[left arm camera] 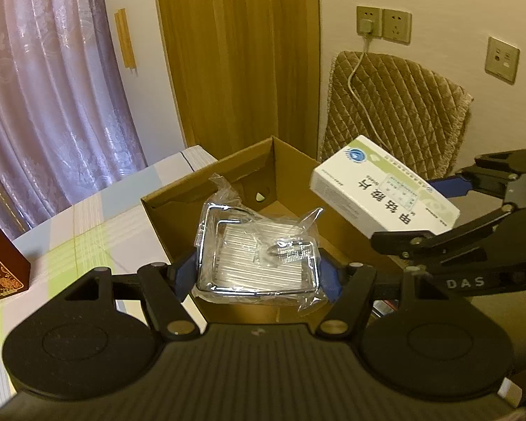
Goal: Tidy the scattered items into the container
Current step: 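Carry the soap rack with the left gripper and medicine box with the right over the cardboard box, then release the soap rack into the box with the left gripper while the right gripper lowers the medicine box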
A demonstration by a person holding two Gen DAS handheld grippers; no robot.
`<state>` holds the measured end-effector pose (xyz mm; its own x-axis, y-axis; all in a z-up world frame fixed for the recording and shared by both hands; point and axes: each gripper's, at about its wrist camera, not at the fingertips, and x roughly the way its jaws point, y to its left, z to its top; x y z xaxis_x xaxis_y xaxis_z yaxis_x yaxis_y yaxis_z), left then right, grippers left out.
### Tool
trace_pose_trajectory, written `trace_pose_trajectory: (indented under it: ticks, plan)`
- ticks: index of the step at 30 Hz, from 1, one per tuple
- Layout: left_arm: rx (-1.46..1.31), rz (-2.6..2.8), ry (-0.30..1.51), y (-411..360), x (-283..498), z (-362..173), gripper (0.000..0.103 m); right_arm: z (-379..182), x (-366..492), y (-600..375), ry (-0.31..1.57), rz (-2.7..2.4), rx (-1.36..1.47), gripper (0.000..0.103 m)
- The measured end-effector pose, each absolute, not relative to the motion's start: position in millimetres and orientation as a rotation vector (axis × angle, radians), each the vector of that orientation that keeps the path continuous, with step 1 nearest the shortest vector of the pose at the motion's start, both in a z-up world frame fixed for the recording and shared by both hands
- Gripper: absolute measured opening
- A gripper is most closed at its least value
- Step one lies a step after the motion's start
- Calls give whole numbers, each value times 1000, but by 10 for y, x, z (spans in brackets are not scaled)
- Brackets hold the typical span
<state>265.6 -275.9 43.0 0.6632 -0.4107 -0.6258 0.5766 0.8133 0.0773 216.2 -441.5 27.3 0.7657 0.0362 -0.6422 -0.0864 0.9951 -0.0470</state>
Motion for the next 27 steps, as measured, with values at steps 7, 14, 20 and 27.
trace_pose_trajectory:
  ticks: [7,14,20,27]
  plan:
    - [283,-570,633,-2781,2762,375,65,246,2211,-4401,695,68,-77,73]
    - [256,-567,619,-2742,2783,353,84,230,2242,-4375,697,72,-77,73]
    - [243,-526,608,-2619,2790,413,85,219,2226,-4352,700,71,-76,73]
    - [259,-507,625,-2510,2719,430,85,238,2203,-4288,695,81,-77,73]
